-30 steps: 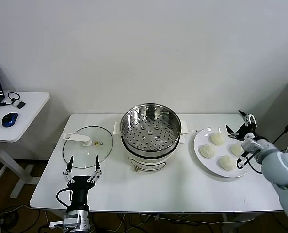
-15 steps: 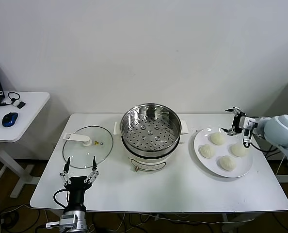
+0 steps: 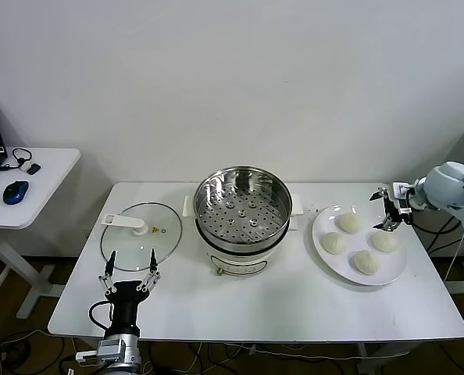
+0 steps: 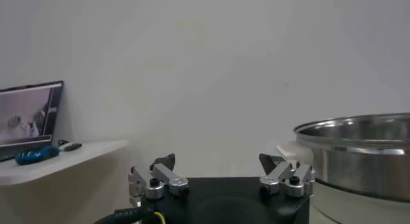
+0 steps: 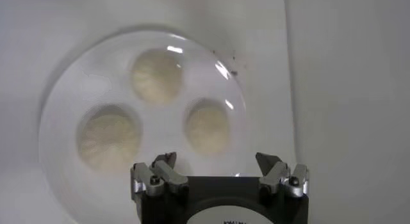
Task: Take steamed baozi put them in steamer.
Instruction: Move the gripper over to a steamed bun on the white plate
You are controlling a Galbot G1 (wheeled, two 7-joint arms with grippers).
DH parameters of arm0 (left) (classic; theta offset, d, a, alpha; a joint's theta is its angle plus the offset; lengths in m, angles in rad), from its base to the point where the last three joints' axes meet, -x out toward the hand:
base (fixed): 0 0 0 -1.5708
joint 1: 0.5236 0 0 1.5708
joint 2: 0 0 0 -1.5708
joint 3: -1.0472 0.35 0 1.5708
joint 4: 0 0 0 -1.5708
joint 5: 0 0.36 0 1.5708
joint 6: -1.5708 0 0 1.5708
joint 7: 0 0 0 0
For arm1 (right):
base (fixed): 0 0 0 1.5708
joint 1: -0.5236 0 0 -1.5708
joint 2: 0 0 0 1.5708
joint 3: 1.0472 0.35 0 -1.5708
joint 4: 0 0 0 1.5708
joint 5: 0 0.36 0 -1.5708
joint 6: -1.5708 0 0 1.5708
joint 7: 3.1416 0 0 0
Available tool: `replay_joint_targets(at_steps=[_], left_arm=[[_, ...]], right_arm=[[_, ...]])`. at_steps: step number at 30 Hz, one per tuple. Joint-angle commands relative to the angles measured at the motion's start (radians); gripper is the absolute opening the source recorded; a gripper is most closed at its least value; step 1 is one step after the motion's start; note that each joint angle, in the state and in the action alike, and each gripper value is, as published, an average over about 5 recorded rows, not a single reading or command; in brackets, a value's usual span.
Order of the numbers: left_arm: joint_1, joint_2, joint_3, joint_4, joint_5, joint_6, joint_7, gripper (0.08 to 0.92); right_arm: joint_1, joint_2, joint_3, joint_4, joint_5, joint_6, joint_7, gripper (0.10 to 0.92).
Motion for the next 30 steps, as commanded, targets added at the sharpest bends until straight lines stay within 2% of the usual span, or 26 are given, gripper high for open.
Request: replay_joint_targets(at_steps=[1, 12, 21, 30], left_arm=[[-0.008, 0.004, -0.008, 0.013, -0.019, 0.001, 0.001, 0.823], [-0.006, 0.023, -0.047, 0.014, -0.061, 0.011, 0.018, 0.823], [0.009, 0.035, -0.029, 0.005, -0.071, 0.021, 0.033, 0.823], [0.018, 0.032, -0.008, 0.002, -0.060, 0.016, 0.033, 0.823]], right_arm=[[0.097, 0.230, -0.125, -0.328, 0.036, 0.076, -0.073, 0.823], [0.021, 0.397, -0.054, -0.564, 0.033, 0.140, -0.137, 0.823], [-0.029, 0.417, -0.031, -0.605, 0.057, 0.170, -0.165, 0.823], [-0.058, 0.446, 0.018, -0.674, -0.016, 0.216, -0.175, 0.823]])
